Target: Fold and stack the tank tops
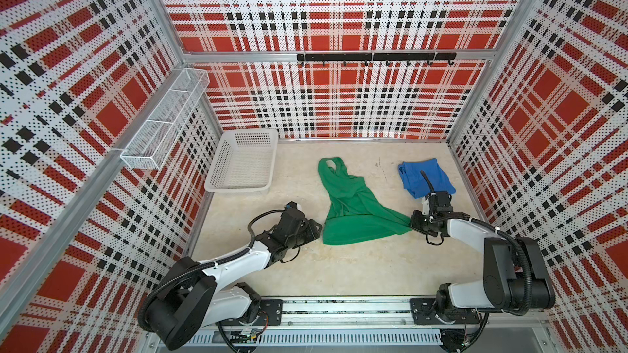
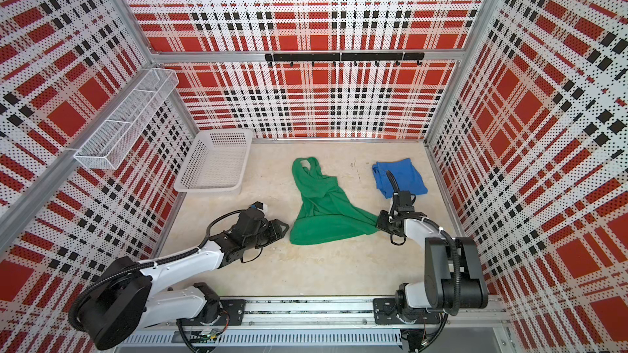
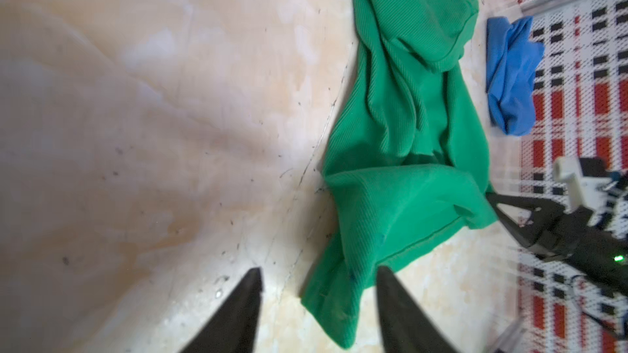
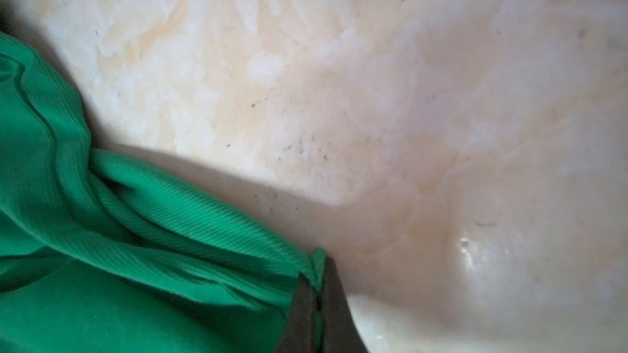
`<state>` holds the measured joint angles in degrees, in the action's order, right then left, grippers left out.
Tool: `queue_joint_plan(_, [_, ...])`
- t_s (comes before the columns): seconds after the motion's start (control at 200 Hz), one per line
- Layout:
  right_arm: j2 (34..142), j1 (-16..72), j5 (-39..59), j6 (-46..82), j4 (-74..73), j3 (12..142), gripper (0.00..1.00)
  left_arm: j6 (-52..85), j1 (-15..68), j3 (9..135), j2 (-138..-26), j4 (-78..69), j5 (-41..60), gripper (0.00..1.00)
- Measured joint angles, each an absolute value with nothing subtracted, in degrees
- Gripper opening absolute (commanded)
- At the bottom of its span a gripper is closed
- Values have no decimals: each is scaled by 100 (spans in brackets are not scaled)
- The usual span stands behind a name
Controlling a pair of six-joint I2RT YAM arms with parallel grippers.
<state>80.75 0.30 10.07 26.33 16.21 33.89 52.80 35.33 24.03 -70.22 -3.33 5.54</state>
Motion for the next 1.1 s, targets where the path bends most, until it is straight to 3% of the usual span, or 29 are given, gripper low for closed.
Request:
queue_joint_plan(0.09, [8071, 30, 1039, 2670, 1588, 3378, 0, 5391, 3603, 2294, -7181, -513, 587, 39])
queue_joint_plan(0.251, [8068, 30, 1048, 2670, 1586, 3378, 0, 5651, 3953, 2252, -7535, -867, 635, 51])
queue_joint_plan(0.371, [8071, 30, 1057, 2668, 1584, 3378, 0, 5850, 4182, 2248, -7717, -1205, 683, 53])
queue_joint_plan(0.621, [8077, 30, 1103, 2663, 1573, 3378, 0, 6007, 4372, 2281, -8097, -1579, 718, 51])
queue_joint_plan(0.857, [8088, 30, 1149, 2646, 1555, 3378, 0, 5911, 4372, 2552, -8315, -1551, 731, 33])
queue_joint_plan(1.052, [8088, 30, 1157, 2641, 1562, 3378, 0, 5795, 4344, 2714, -8388, -1455, 733, 0])
queue_joint_plan(1.102, [8084, 30, 1168, 2635, 1594, 3385, 0, 5712, 4307, 2751, -8381, -1352, 731, 0])
